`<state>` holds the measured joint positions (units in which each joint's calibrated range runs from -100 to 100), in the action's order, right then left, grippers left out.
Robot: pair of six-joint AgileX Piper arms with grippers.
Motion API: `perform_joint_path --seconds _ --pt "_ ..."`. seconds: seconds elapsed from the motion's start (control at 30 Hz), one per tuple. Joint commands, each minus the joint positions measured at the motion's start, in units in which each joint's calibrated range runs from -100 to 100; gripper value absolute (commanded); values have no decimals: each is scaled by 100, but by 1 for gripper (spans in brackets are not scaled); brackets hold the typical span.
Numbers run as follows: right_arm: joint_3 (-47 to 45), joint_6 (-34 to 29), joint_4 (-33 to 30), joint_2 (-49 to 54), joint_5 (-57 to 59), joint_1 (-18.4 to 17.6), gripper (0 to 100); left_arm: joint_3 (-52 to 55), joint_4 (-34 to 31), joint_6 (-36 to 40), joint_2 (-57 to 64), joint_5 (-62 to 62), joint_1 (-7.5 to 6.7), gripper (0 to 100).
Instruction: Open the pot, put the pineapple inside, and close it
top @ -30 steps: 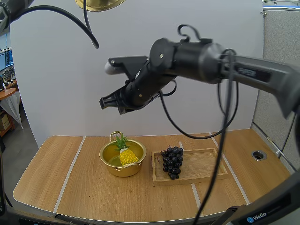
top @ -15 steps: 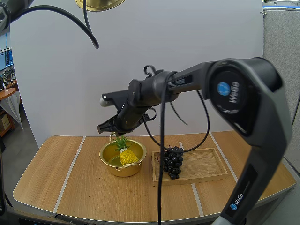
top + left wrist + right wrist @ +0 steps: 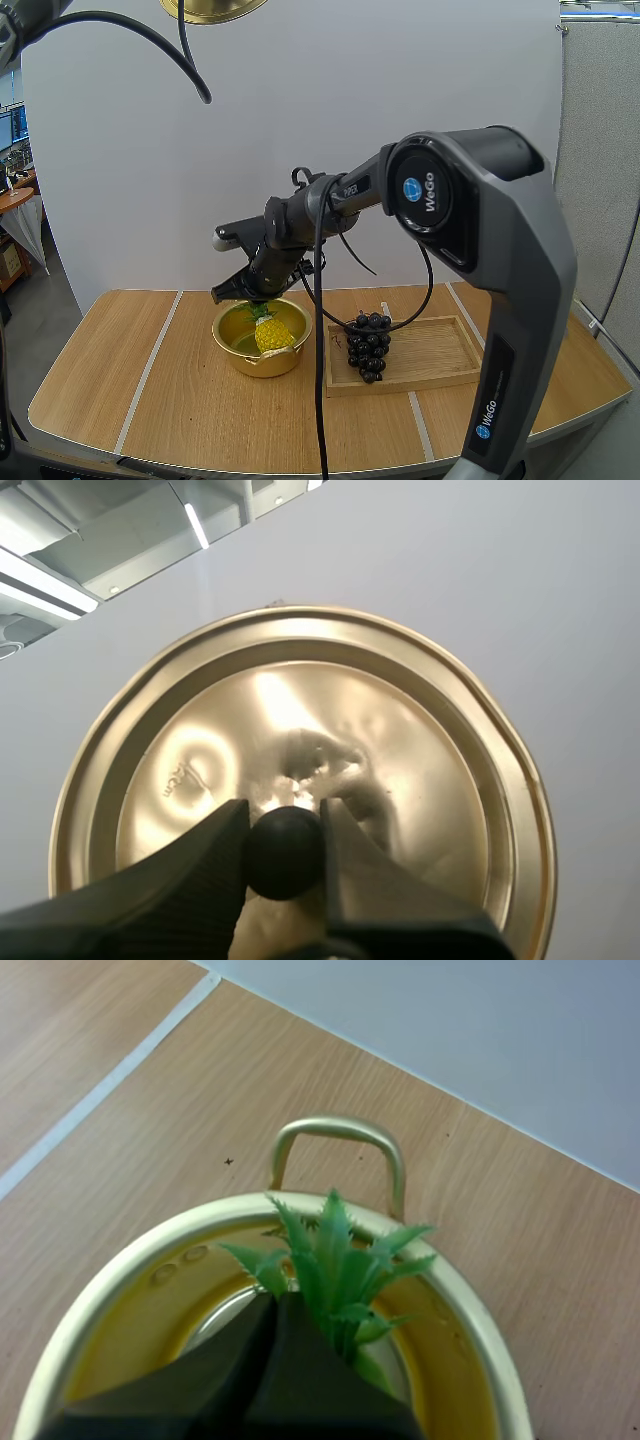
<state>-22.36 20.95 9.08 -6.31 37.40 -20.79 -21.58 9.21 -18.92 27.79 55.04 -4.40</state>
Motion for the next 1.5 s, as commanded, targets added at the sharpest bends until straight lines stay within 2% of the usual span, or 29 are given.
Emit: perform_joint_path --seconds 0.0,0.5,0.9,1.1,1.47 --pt "38 28 -105 -25 18 28 0 -58 -28 56 63 -197 -9 0" --pt "38 28 -89 -76 1051 28 0 -58 -28 56 63 -197 -9 0" --pt "38 28 -32 -38 1119 28 0 -58 -28 56 63 -197 -9 0" --pt "38 28 23 633 526 28 0 -58 -28 56 63 -197 -9 0" --pt "38 28 50 1740 745 28 0 -58 -28 56 63 -197 -9 0"
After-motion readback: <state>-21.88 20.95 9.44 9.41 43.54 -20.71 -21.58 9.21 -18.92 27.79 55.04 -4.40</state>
